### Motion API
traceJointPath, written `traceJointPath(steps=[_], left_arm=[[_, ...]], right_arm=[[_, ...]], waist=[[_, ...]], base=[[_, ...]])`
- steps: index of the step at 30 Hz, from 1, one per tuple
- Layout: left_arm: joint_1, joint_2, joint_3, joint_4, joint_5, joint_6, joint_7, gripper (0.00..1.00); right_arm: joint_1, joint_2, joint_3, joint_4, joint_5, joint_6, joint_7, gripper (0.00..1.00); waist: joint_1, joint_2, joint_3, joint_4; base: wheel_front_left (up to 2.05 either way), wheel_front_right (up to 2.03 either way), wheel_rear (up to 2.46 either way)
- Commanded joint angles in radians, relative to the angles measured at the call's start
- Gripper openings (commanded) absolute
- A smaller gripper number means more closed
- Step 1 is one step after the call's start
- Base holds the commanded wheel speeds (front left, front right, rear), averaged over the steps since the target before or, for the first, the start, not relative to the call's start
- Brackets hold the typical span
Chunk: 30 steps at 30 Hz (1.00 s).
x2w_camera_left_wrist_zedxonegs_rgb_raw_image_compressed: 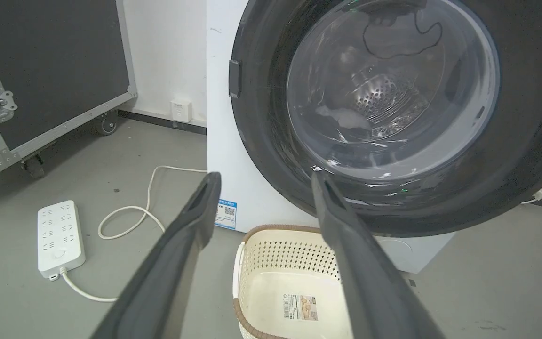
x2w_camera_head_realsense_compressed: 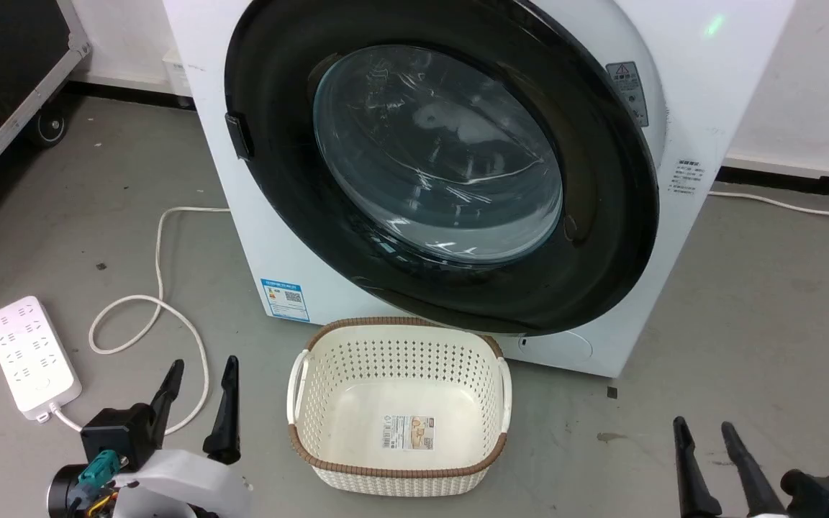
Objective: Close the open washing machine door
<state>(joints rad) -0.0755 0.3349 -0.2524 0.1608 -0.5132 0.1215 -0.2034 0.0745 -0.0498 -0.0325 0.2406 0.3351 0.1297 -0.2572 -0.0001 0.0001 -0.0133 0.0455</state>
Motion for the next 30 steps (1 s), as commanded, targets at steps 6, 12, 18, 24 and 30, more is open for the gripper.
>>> traceJointPath(steps=[6, 12, 18, 24, 30], left_arm=[[0.032, 0.004, -0.002, -0.036, 0.012, 0.023, -0.013, 1.00], [0.026, 0.003, -0.009, -0.058, 0.020, 0.032, -0.015, 1.00], [-0.020, -0.013, -0.025, -0.081, 0.026, 0.028, -0.020, 1.00], [-0.052, -0.030, -0.032, -0.069, 0.024, 0.016, -0.032, 1.00], [-0.085, -0.054, -0.038, -0.051, 0.025, 0.001, -0.044, 1.00]], right_arm=[[-0.006, 0.000, -0.023, -0.025, -0.138, 0.001, -0.005, 0.00], [-0.107, 0.000, 0.006, -0.034, -0.198, 0.001, 0.064, 0.00], [-0.347, 0.000, -0.020, 0.062, -0.268, 0.001, 0.137, 0.00], [-0.514, 0.000, -0.087, 0.206, -0.318, 0.001, 0.140, 0.00], [-0.629, 0.000, -0.195, 0.317, -0.372, 0.001, 0.118, 0.00]], waist=[[0.0001, -0.0001, 0.002, 0.001], [0.0001, -0.0001, 0.029, 0.010], [0.0001, -0.0001, 0.104, 0.050], [0.0001, -0.0001, 0.162, 0.076], [0.0001, -0.0001, 0.212, 0.100]], base=[[0.00, 0.00, 0.00], [0.00, 0.00, 0.00], [0.00, 0.00, 0.00], [0.00, 0.00, 0.00], [0.00, 0.00, 0.00]])
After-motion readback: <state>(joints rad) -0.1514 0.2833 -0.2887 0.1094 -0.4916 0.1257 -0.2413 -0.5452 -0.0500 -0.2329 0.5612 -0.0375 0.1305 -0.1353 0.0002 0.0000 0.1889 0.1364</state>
